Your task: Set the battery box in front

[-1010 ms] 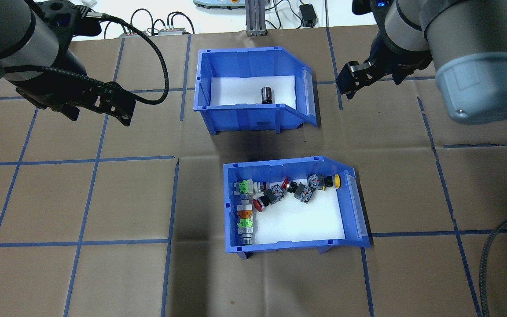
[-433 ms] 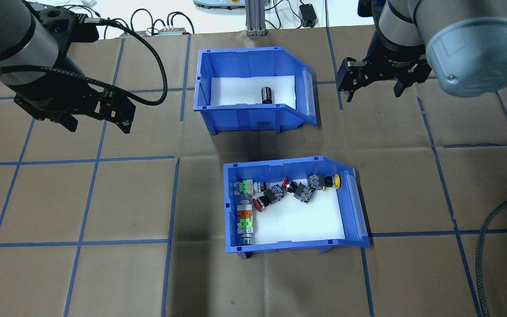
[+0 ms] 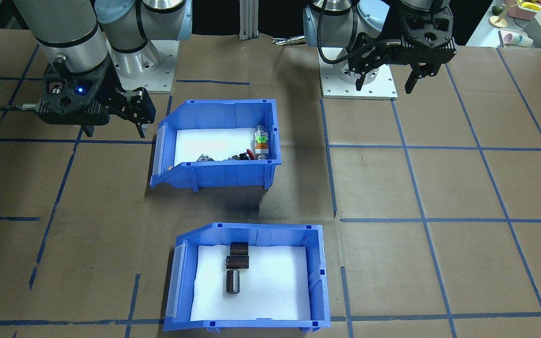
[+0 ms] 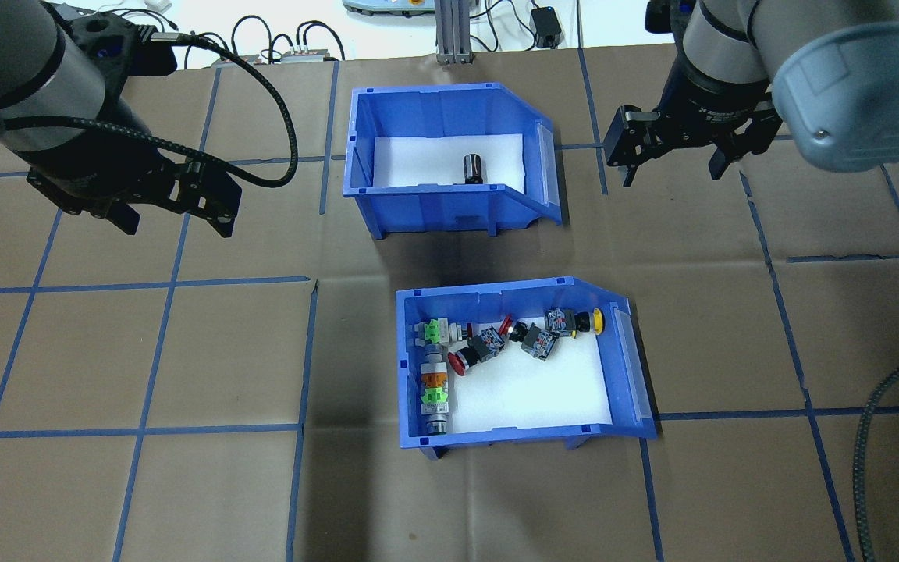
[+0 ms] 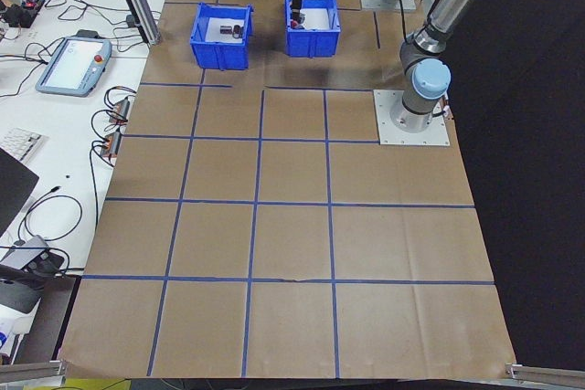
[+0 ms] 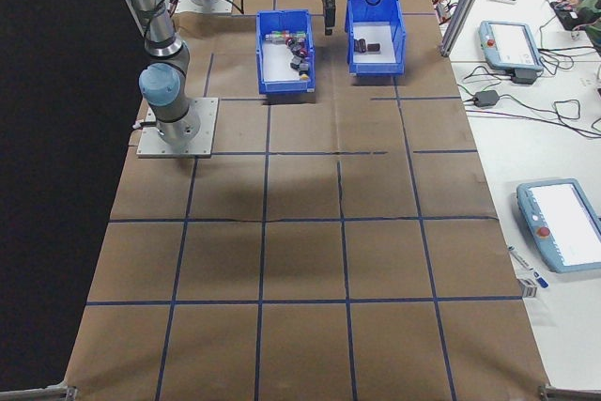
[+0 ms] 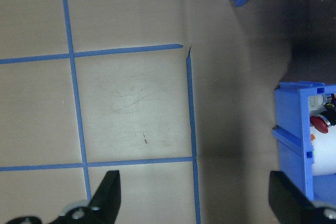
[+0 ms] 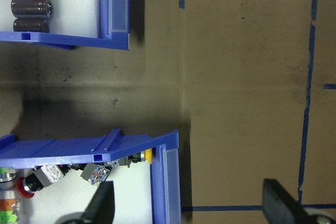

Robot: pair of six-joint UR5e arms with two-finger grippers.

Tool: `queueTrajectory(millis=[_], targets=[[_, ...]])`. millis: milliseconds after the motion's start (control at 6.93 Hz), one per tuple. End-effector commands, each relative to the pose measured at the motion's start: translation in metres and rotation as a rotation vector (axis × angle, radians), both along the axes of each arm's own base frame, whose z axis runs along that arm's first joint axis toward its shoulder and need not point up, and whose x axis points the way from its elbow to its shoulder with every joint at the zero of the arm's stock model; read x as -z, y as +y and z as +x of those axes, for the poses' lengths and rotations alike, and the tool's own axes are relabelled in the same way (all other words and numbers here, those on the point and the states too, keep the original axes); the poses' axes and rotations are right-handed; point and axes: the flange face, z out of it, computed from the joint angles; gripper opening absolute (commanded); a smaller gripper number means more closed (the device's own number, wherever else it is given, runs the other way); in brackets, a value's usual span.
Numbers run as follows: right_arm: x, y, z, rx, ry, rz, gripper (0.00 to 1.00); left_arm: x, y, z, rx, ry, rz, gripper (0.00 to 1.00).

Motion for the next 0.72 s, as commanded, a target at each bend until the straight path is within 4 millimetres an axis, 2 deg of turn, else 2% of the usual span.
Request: queueTrajectory(millis=[0,577], targets=[[-0.0029,-0.0005,-0.0137,0.027,-0.002,-0.002,1.00,0.0036,-0.0004,-0.0001,0.000,-0.001,0.004,1.00],[-0.0029,-0.0003,-0.0131,0.025,0.000,-0.002,1.00,0.0042,-0.0010,0.0000,0.006,-0.003,0.006,1.00]])
